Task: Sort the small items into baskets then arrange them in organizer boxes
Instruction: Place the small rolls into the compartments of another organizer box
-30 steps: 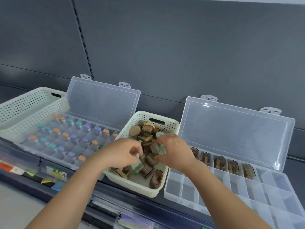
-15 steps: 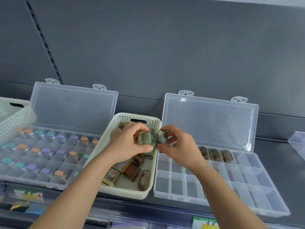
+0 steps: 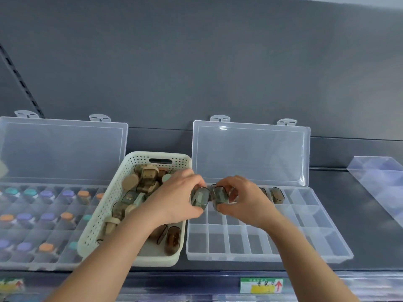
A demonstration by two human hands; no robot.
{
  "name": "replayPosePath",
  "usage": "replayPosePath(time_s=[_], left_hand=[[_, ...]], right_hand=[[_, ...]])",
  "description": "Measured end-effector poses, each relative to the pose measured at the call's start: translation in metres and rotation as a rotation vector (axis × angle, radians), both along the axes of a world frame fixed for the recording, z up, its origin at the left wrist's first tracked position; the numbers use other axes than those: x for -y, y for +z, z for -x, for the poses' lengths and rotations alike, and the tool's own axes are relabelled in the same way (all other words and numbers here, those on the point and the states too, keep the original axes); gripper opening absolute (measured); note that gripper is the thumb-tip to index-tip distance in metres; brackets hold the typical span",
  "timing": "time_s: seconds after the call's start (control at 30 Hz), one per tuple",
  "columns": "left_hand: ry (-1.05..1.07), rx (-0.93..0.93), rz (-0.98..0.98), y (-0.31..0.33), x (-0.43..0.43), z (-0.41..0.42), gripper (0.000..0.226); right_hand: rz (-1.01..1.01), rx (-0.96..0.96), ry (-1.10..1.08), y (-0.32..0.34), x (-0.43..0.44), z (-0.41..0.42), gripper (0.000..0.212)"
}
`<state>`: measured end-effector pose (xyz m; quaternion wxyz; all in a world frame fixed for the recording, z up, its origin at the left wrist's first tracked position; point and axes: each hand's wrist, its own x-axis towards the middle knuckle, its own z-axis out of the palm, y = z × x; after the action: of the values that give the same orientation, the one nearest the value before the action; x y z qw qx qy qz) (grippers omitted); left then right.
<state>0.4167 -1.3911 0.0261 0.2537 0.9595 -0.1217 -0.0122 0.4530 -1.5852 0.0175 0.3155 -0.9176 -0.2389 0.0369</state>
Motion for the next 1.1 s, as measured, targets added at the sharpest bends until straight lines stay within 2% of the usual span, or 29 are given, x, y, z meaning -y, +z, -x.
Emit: replayPosePath(time_s=[0.2, 0.37, 0.67, 1.1], left_hand=[[-0.063, 0.039, -0.192, -0.003, 0.009, 0.000, 0.021], [-0.080, 0.087, -0.336, -0.002, 0.012, -0.002, 0.012], [-0.060, 0.075, -0.528, -0.008, 0.015, -0.002, 0.048], [0.025, 0.117, -0.571, -0.018, 0.020, 0.002, 0.031]], right_hand=[[0.137, 0.064, 0.028, -0.017, -0.005, 0.002, 0.031], [0.269, 0.043, 0.025, -0.024, -0.006, 0.003, 0.035], [0.343, 0.005, 0.043, -0.024, -0.009, 0.003, 0.045], [0.310, 0.024, 0.010, -0.025, -0.011, 0.004, 0.037]])
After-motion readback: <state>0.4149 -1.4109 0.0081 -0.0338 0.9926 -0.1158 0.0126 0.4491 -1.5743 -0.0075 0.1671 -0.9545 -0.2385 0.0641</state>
